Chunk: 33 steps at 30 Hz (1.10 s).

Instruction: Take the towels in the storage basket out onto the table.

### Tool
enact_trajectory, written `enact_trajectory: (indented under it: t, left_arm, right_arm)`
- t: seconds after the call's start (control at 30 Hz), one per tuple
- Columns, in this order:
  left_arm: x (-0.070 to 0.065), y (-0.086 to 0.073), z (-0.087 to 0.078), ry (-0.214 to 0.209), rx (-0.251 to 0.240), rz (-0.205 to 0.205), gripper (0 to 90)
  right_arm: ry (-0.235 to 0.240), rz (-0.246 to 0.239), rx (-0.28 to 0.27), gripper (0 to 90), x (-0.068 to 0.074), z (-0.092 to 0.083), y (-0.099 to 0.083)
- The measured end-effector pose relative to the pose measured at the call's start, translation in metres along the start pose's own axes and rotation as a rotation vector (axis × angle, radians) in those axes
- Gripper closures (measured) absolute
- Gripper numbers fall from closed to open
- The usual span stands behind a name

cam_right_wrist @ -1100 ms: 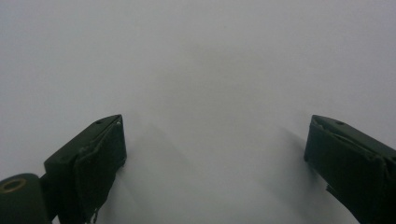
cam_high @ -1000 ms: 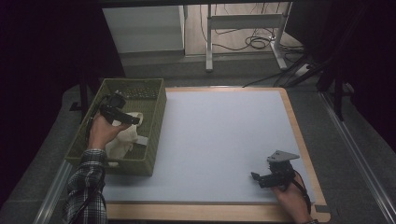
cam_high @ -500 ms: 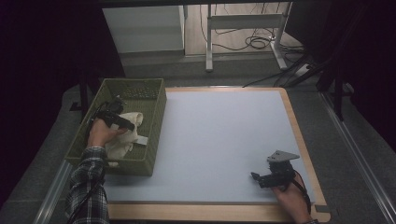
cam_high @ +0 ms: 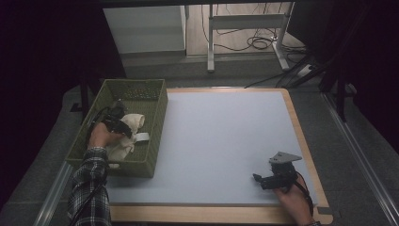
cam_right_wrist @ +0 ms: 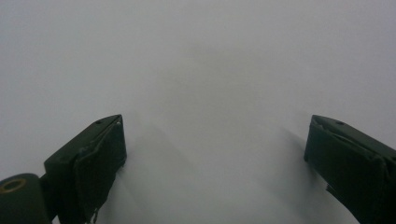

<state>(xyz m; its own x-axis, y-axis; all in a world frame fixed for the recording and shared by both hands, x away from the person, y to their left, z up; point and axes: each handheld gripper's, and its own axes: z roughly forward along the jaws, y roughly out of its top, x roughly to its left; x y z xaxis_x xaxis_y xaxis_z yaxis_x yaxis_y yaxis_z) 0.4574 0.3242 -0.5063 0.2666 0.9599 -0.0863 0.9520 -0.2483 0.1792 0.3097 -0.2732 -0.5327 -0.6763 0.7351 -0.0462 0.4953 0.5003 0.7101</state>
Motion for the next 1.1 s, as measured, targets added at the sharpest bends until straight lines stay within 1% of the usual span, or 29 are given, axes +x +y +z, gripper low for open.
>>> enact_trajectory:
  t: [0.03, 0.1, 0.13, 0.17, 0.2, 0.27, 0.3, 0.33, 0.37, 0.5, 0.57, 0.67, 0.73, 0.8, 0.83, 0.87, 0.9, 0.93, 0.97, 1.0, 1.1]
  left_arm:
    - [-0.001, 0.0, -0.001, -0.007, 0.004, 0.005, 61.9]
    - [-0.001, 0.0, -0.002, -0.001, 0.009, 0.008, 72.1]
    - [-0.002, 0.0, -0.003, 0.003, 0.014, 0.016, 73.9]
    - [-0.002, 0.0, -0.003, 0.0, 0.008, 0.007, 75.0]
    - [-0.002, -0.001, -0.004, 0.004, 0.004, 0.01, 75.7]
    - [-0.002, -0.001, -0.008, 0.003, -0.014, 0.011, 76.3]
    - [-0.002, -0.001, -0.008, 0.003, -0.014, 0.011, 76.3]
    - [-0.001, -0.002, -0.013, -0.007, -0.053, 0.01, 76.3]
    - [0.0, -0.003, -0.016, -0.014, -0.074, 0.008, 76.2]
    - [0.002, -0.007, -0.028, -0.028, -0.124, 0.007, 75.7]
    - [0.003, -0.01, -0.038, -0.042, -0.157, 0.0, 75.7]
    - [0.002, -0.014, -0.054, -0.054, -0.2, 0.003, 75.7]
    - [0.0, -0.015, -0.062, -0.043, -0.225, 0.014, 75.6]
    - [-0.002, -0.017, -0.071, -0.052, -0.249, 0.025, 75.5]
    - [-0.002, -0.017, -0.071, -0.052, -0.249, 0.025, 75.4]
    - [-0.006, -0.02, -0.08, -0.047, -0.269, 0.039, 75.4]
    - [-0.007, -0.02, -0.084, -0.045, -0.278, 0.044, 75.4]
    - [-0.008, -0.021, -0.088, -0.044, -0.285, 0.051, 75.4]
    - [-0.008, -0.021, -0.088, -0.044, -0.285, 0.051, 75.3]
    - [-0.011, -0.023, -0.095, -0.044, -0.298, 0.062, 75.3]
    - [-0.015, -0.025, -0.109, -0.043, -0.32, 0.07, 75.3]
  right_arm:
    - [0.0, 0.0, 0.0, 5.7, 0.0, 0.0, 0.0]
    - [0.0, 0.0, 0.0, 5.8, 0.0, 0.0, 0.0]
    - [0.0, -0.001, 0.0, 5.7, 0.0, 0.0, 0.0]
    - [0.0, -0.001, 0.0, 5.7, 0.0, 0.0, 0.0]
    - [0.0, -0.001, 0.0, 5.8, 0.0, 0.0, 0.0]
    - [0.0, 0.0, 0.0, 5.8, 0.0, 0.0, 0.0]
    - [0.0, 0.0, 0.0, 5.8, 0.0, 0.0, 0.0]
    - [0.0, 0.0, 0.0, 5.8, 0.0, 0.0, 0.0]
    - [0.0, 0.0, 0.0, 5.7, 0.0, 0.0, 0.0]
    - [0.001, 0.0, 0.0, 5.7, 0.0, 0.0, 0.0]
    - [0.0, -0.001, 0.0, 5.8, 0.0, 0.0, 0.0]
    - [0.0, 0.0, 0.0, 5.7, 0.0, 0.0, 0.0]
    - [0.0, 0.0, 0.0, 5.7, 0.0, 0.0, 0.0]
    - [0.0, 0.0, 0.0, 5.7, 0.0, 0.0, 0.0]
    - [0.0, 0.0, 0.0, 5.8, 0.0, 0.0, 0.0]
    - [0.0, 0.0, 0.001, 5.7, 0.0, 0.0, 0.0]
    - [0.0, 0.0, 0.001, 5.7, 0.0, 0.0, 0.0]
    - [0.0, -0.001, 0.001, 5.7, 0.0, 0.0, 0.0]
    - [0.0, -0.001, 0.001, 5.7, 0.0, 0.0, 0.0]
    - [0.0, -0.001, 0.001, 5.7, 0.0, 0.0, 0.0]
    - [0.0, -0.001, 0.001, 5.7, 0.0, 0.0, 0.0]
